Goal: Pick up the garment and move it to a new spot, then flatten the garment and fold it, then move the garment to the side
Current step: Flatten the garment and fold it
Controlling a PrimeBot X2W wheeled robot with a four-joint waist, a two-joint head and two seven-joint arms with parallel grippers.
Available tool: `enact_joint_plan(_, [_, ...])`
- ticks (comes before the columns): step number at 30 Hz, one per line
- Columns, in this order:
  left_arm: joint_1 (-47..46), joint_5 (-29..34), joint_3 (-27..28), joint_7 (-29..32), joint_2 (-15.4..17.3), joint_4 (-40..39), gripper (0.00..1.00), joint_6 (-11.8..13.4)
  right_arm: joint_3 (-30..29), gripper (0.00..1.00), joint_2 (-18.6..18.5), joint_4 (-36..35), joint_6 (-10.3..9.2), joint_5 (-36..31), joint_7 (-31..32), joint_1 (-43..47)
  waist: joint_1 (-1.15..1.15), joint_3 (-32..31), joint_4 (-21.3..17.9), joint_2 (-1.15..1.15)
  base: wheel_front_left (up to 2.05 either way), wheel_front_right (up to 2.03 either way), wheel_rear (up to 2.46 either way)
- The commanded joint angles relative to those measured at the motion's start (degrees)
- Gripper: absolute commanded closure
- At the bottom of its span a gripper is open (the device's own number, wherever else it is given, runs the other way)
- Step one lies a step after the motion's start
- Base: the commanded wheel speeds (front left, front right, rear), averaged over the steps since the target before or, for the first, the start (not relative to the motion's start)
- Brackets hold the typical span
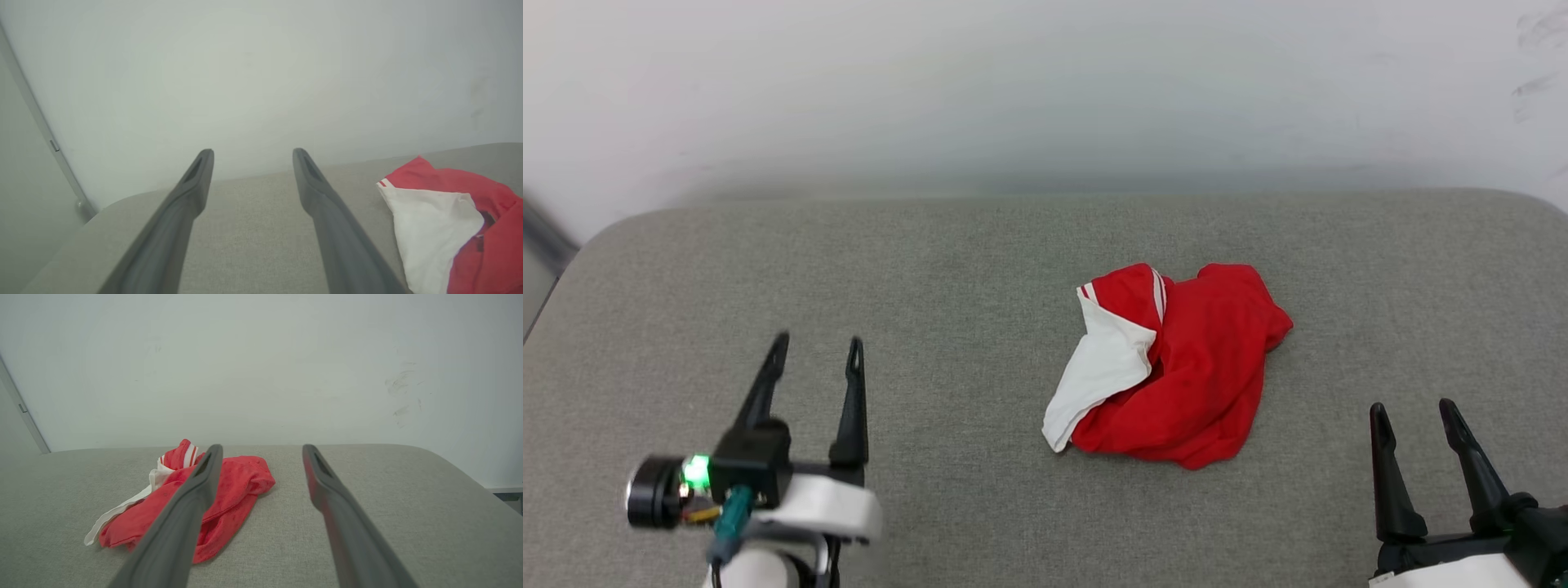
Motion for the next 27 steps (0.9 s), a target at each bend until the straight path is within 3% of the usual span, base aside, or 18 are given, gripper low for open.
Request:
enact_joint_plan(1, [-3.5,0.3,0.0,-0.2,0.7,0.1,0.0,-1.5,0.1,0.0,0.1,-0.4,-0.02,-0.4,-0.1,-0.9,0.0,0.7,-0.1,0.0,0.0,0.0,0.0])
enact_joint_plan(9, [-20.2,0.9,-3.4,0.6,4.4,4.2,0.0,-9.0,0.6,0.0,0.1,-1.5,-0.02,-1.2,-0.1,-3.6,0.0,5.0,-1.7,0.0,0.0,0.0,0.0])
enact_joint_plan(13, [-25.9,-0.5,-6.2,4.6,5.6,5.6,0.0,-10.8,0.4,0.0,0.1,-1.8,-0.02,-1.2,-0.1,-4.4,0.0,6.4,-2.3,0.0,0.0,0.0,0.0])
enact_joint_plan(18, [-34.2,-6.9,-15.2,16.1,8.3,5.8,0.0,-11.7,0.0,0.0,0.1,-2.0,-0.02,-1.3,-0.1,-5.5,0.0,8.4,-2.9,0.0,0.0,0.0,0.0])
enact_joint_plan(27, [-46.5,-30.3,-37.1,42.0,18.0,2.7,0.0,-11.7,0.4,0.0,0.1,-2.3,-0.02,-1.4,-0.1,-8.0,0.0,11.8,-4.2,0.0,0.0,0.0,0.0])
